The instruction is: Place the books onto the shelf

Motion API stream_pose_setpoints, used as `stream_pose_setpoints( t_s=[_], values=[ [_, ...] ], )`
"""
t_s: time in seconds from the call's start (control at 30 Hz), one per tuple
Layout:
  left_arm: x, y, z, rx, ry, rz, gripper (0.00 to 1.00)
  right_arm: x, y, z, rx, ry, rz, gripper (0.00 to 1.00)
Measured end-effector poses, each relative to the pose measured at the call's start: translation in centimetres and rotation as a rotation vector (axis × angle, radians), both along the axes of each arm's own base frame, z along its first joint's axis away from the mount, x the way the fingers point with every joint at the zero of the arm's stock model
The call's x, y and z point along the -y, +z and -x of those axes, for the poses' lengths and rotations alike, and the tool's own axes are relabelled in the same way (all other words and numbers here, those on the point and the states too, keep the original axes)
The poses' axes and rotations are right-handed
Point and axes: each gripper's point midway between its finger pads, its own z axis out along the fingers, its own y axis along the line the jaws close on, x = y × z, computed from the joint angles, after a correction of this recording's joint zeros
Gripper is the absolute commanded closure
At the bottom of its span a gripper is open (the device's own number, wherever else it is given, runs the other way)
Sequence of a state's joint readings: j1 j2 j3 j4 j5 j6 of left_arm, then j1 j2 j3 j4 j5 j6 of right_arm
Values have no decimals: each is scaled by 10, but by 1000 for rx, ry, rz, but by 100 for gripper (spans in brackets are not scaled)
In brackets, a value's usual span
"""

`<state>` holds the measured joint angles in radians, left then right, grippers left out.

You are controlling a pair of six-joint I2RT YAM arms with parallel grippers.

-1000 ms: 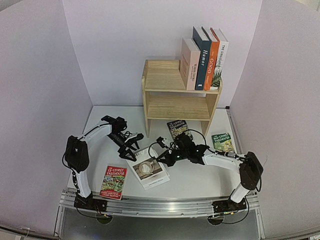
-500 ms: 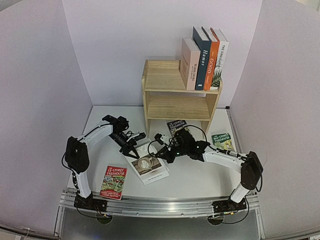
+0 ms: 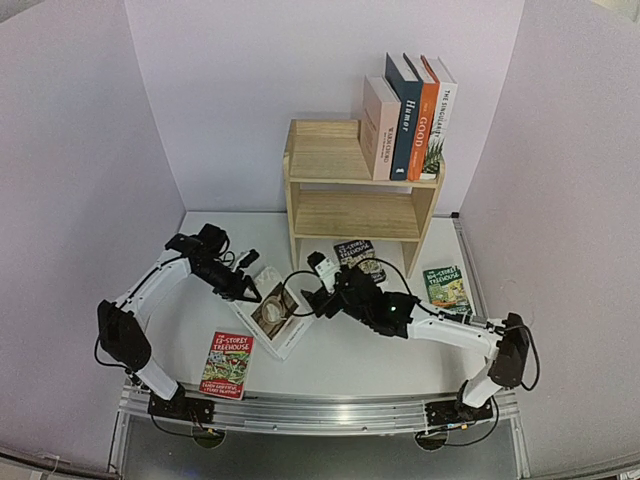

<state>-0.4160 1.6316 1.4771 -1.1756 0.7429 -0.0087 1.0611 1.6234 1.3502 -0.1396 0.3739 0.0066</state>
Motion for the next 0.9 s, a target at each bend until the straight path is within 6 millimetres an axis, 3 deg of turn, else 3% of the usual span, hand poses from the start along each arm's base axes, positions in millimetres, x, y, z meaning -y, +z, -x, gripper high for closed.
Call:
stream_pose_setpoints(
  t_s=[0.1,0.17,0.27,0.4,0.5,0.63,0.77,0.9],
  values=[
    [-37,-7,-14,-90,242,-64,49,-45,24,32,106,57,-5,12],
    [-59,-16,-25,-140,381,-111,48,-80,30,53,148,109,-13,12],
    [-81,-27,-36,-177,536,-198,51,-125,13,64,170,136,0,12],
    [-87,-29,-44,-203,641,-229,62,-168,-30,49,195,112,63,13],
    [-86,-28,-47,-217,686,-225,64,-189,-64,41,219,108,121,11],
    [-86,-28,-50,-231,724,-223,63,-203,-89,33,291,70,181,7],
    [-88,-27,-52,-233,750,-229,63,-209,-96,29,376,24,214,6],
    [-88,-27,-53,-243,765,-227,62,-220,-87,21,466,-34,214,7]
  ],
)
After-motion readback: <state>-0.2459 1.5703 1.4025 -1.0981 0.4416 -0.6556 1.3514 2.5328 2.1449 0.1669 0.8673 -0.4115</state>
